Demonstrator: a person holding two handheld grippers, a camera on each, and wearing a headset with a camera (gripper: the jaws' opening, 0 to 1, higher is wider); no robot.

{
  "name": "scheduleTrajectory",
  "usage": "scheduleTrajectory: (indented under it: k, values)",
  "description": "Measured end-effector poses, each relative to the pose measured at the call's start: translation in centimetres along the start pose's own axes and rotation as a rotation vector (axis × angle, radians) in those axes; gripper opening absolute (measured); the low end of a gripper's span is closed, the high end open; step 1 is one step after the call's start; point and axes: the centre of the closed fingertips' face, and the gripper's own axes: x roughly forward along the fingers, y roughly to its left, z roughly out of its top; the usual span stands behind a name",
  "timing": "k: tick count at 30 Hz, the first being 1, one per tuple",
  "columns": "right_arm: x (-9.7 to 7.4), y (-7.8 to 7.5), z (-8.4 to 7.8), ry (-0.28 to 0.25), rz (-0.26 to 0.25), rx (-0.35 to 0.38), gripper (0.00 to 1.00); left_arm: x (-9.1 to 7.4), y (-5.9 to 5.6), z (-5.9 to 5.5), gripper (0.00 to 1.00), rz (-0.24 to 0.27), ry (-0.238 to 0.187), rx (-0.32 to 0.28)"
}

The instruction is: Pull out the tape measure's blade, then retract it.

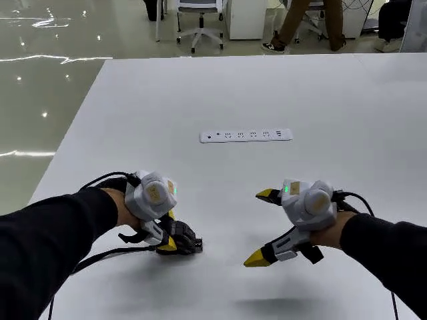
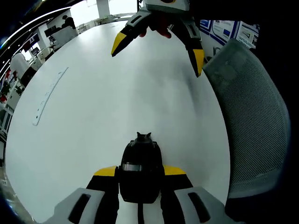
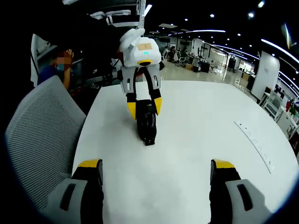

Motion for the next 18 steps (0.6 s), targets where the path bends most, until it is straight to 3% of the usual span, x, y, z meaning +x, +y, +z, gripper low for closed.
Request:
scheduleTrajectory:
  k: [8, 14, 18]
  values:
    - [4.0, 0.3, 0.3, 0.045, 0.042, -0.017, 0.77, 0.2, -0.2, 0.1, 0.29, 0.004, 0.016, 0.042]
    - [6.9, 0.9, -0.2, 0.107, 0.085, -0.031, 0.62, 0.2, -0.1, 0.1, 0.30, 0.004, 0.040, 0.031]
    - [8.4, 1.1, -0.4, 0.139, 0.116, -0.039, 0.51, 0.2, -0.1, 0.1, 0.30, -0.004, 0.020, 0.016]
